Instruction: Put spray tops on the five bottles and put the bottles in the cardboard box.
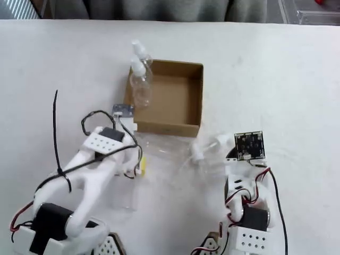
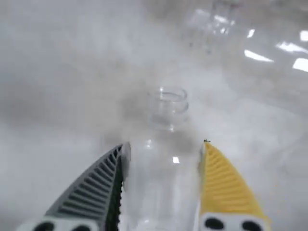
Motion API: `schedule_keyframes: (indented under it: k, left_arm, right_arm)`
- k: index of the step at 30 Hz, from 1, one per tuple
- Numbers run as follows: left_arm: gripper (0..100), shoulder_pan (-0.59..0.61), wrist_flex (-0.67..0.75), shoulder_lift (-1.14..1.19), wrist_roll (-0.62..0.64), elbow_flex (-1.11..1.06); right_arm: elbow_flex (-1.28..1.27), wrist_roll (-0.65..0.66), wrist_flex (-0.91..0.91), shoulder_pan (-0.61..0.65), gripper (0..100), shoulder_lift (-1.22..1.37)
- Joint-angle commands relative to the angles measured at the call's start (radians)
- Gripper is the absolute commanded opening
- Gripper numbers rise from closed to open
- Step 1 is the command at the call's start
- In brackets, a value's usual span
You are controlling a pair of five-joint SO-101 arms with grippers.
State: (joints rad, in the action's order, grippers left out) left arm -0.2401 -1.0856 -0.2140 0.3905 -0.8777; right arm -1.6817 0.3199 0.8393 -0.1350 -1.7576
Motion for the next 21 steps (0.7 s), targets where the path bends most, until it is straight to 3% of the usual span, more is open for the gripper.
schedule_keyframes:
  k: [1, 6, 16, 21]
  left_arm:
    - [2, -0.007, 0.011, -0.005, -0.021, 0.011]
    - [2, 0.093, 0.011, -0.097, -0.097, 0.011]
    - [2, 0.291, -0.006, -0.294, -0.101, 0.011]
    - [2, 0.392, 0.005, -0.294, -0.101, 0.029]
  right_arm:
    - [-0.009, 0.012, -0.022, -0.012, 1.5, -0.001]
    - [-0.009, 0.012, -0.022, -0.012, 1.5, -0.001]
    - [-0.009, 0.012, -0.024, -0.021, 1.5, -0.008]
    - [0.002, 0.005, -0.061, -0.116, 1.5, -0.01]
